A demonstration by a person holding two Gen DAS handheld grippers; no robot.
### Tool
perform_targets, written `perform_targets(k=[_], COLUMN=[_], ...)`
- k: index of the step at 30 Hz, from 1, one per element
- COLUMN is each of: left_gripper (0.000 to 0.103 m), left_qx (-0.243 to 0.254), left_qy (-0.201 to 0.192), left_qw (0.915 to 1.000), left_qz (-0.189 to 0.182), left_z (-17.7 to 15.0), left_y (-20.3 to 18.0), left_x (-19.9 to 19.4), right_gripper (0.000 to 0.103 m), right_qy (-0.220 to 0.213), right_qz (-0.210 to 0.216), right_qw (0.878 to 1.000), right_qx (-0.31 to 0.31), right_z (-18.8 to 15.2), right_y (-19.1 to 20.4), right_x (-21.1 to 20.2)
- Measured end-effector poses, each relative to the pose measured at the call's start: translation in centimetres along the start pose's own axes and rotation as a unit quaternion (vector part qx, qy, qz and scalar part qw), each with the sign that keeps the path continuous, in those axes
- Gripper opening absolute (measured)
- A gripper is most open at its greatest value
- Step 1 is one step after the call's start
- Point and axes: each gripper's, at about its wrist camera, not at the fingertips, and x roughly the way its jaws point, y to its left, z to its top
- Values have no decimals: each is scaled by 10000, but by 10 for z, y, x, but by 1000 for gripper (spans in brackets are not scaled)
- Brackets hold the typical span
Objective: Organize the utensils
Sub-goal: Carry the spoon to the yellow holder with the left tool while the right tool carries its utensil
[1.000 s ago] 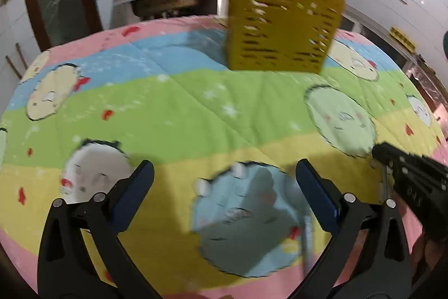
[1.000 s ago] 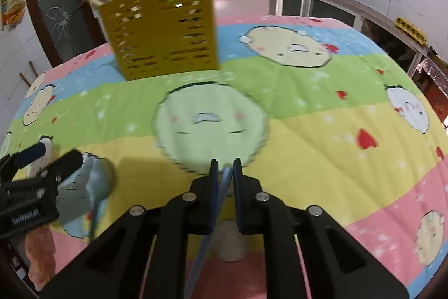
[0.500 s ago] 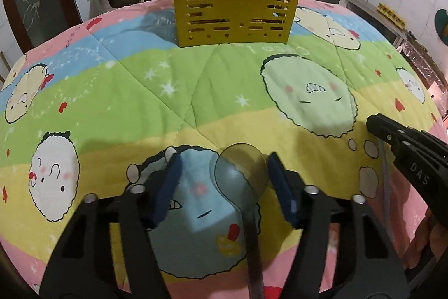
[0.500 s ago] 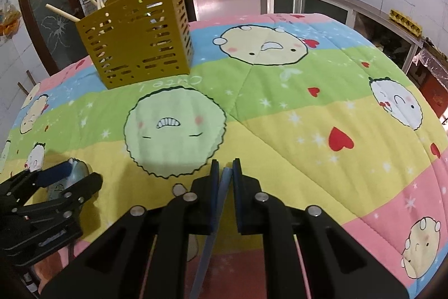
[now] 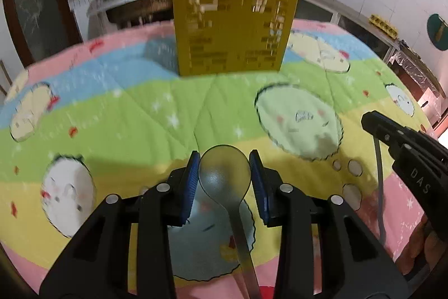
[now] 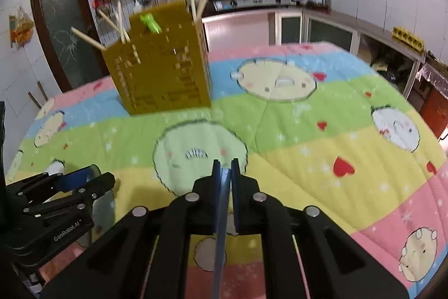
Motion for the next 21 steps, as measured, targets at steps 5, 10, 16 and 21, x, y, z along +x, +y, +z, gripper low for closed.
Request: perform_targets(k=[5, 10, 16, 21], left_gripper=[35, 35, 35, 35], left_qx=[154, 214, 318, 386], left_qy=[-584, -1094, -1549, -1823], left_qw=[9981, 9936, 9869, 9816], left_qz=[123, 182, 323, 413], left_z=[14, 27, 36, 44], left_y=[-1, 3, 11, 17], left_x=[-30, -56, -74, -79], right_gripper=[7, 7, 7, 7], right_qy=[-523, -942, -1377, -1687], right_qz=[8, 20, 1, -41], right_qw=[9986, 9955, 9904, 9854], right_qx=[-29, -45, -128, -247], right_z=[14, 27, 37, 46], right_y=[4, 7, 14, 19], right_x=[-24, -42, -54, -56])
